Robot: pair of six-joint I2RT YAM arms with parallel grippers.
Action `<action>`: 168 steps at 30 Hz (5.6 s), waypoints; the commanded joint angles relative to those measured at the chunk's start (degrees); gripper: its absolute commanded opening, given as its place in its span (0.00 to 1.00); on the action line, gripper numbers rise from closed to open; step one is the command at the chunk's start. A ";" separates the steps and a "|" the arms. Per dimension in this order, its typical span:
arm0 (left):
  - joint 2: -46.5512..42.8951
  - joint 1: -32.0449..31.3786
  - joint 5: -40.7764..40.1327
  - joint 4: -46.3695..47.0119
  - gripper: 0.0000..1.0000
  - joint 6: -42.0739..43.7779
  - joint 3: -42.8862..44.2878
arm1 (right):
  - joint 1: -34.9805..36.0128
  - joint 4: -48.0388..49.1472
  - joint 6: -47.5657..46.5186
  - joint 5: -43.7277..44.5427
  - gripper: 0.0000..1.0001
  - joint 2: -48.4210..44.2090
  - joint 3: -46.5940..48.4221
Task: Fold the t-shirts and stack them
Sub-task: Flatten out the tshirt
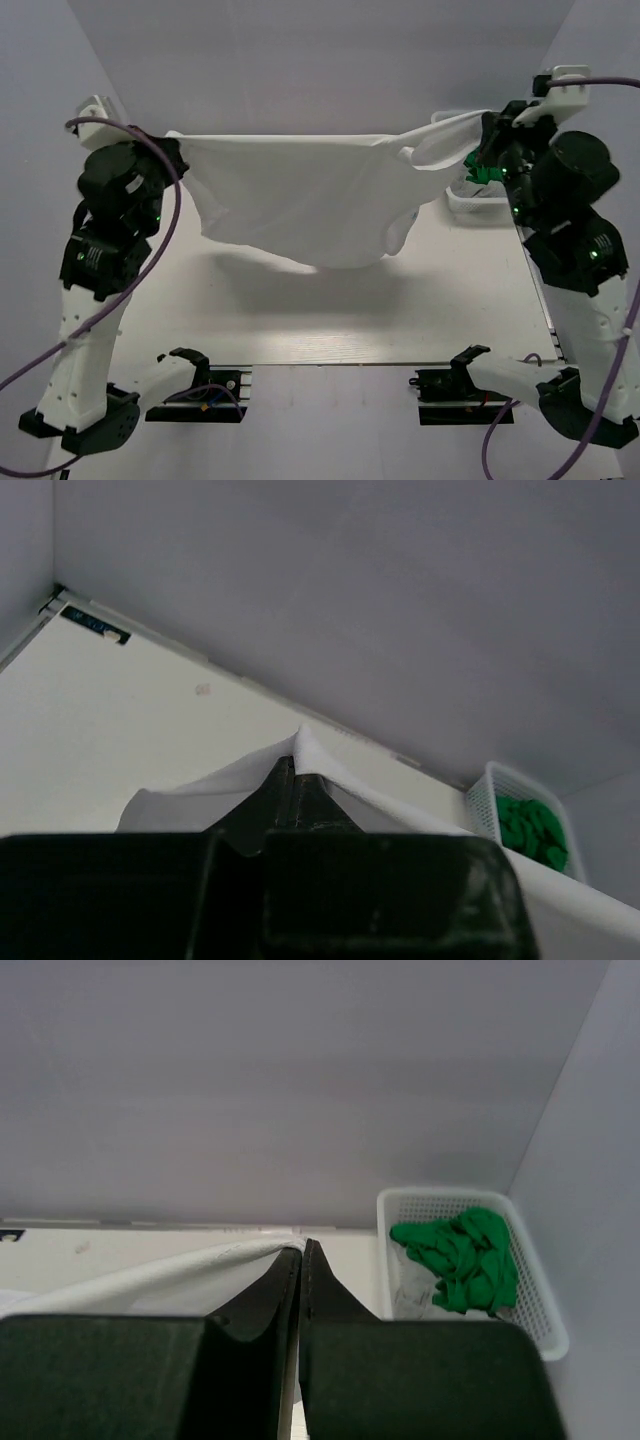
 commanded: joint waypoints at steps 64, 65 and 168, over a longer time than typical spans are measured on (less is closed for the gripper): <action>42.09 8.43 18.10 2.08 1.00 0.93 -9.69 | -13.41 11.95 9.87 -36.78 0.90 28.06 -27.75; 41.21 8.43 18.10 3.04 1.00 0.92 -12.66 | -13.23 12.83 10.57 -37.50 0.90 24.49 -32.56; 49.58 11.68 16.18 -5.82 1.00 5.76 8.08 | -10.60 2.29 10.40 -37.59 0.90 20.16 -44.11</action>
